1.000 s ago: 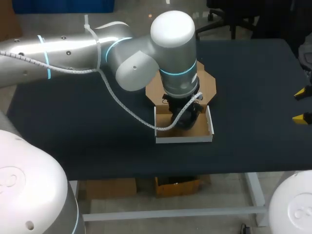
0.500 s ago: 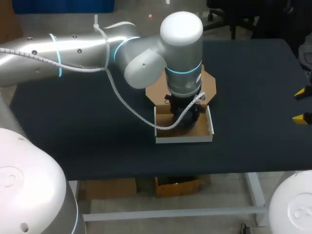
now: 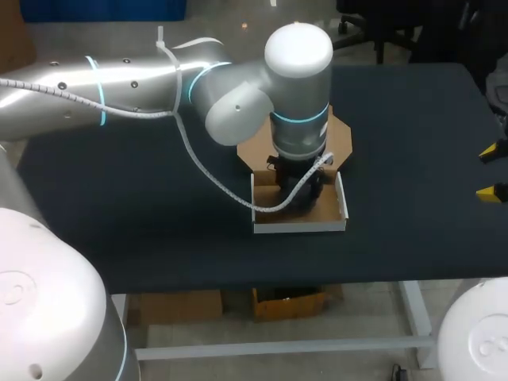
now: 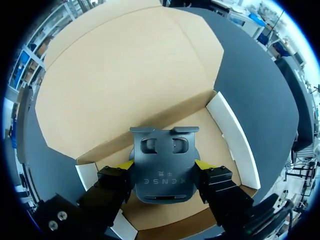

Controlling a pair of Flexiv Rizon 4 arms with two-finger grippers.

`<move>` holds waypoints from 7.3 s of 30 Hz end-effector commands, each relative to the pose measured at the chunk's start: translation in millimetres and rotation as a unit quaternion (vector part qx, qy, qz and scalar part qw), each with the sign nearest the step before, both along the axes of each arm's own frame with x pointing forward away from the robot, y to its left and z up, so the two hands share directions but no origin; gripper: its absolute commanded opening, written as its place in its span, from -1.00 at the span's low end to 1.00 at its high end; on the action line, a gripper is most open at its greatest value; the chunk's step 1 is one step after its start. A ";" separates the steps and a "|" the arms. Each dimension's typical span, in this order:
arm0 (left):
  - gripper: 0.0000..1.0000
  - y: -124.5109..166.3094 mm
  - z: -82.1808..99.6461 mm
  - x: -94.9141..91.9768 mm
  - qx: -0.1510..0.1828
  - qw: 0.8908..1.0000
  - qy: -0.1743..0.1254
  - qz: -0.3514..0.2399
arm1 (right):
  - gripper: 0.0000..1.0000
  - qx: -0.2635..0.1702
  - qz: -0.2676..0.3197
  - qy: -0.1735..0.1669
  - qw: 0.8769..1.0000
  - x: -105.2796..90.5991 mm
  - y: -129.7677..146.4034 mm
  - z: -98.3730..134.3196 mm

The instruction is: Assemble the packaging by folding the flat box into shape, placing the metal phone stand inside, and closing the box properly

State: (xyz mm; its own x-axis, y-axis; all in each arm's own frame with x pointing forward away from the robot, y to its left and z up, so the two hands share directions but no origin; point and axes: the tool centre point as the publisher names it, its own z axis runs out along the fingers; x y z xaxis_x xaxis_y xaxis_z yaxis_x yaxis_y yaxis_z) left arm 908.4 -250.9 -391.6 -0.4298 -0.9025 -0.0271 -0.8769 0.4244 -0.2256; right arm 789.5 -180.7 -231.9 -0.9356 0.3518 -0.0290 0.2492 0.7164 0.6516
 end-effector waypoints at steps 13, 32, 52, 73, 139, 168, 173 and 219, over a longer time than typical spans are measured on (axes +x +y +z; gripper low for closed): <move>1.00 -1.9 1.7 7.2 0.009 1.000 0.002 0.012 | 1.00 0.000 0.000 0.000 1.000 -1.7 -0.1 1.1; 1.00 8.4 13.4 12.2 0.028 0.987 0.021 0.158 | 1.00 0.000 0.000 0.000 1.000 -1.7 -0.1 1.1; 1.00 25.9 17.8 0.9 -0.003 0.974 0.090 0.208 | 1.00 0.000 0.000 0.000 1.000 -1.7 -0.1 1.1; 1.00 25.4 29.7 -32.0 -0.024 0.978 0.093 0.186 | 1.00 0.000 0.000 0.000 1.000 -1.7 -0.1 1.1; 1.00 0.7 16.3 -47.8 -0.023 0.978 0.070 0.195 | 1.00 0.000 0.000 0.000 1.000 -1.7 -0.1 1.1; 1.00 -11.3 -1.8 -84.3 -0.013 0.970 0.088 0.227 | 1.00 0.000 0.000 0.000 1.000 -1.7 -0.1 1.1; 1.00 -10.5 -1.2 -91.0 -0.014 0.969 0.091 0.230 | 1.00 0.000 0.000 0.000 1.000 -1.7 -0.1 1.1; 1.00 3.1 39.4 -137.5 -0.055 0.976 0.045 0.204 | 1.00 0.000 0.000 0.000 1.000 -1.7 -0.1 1.1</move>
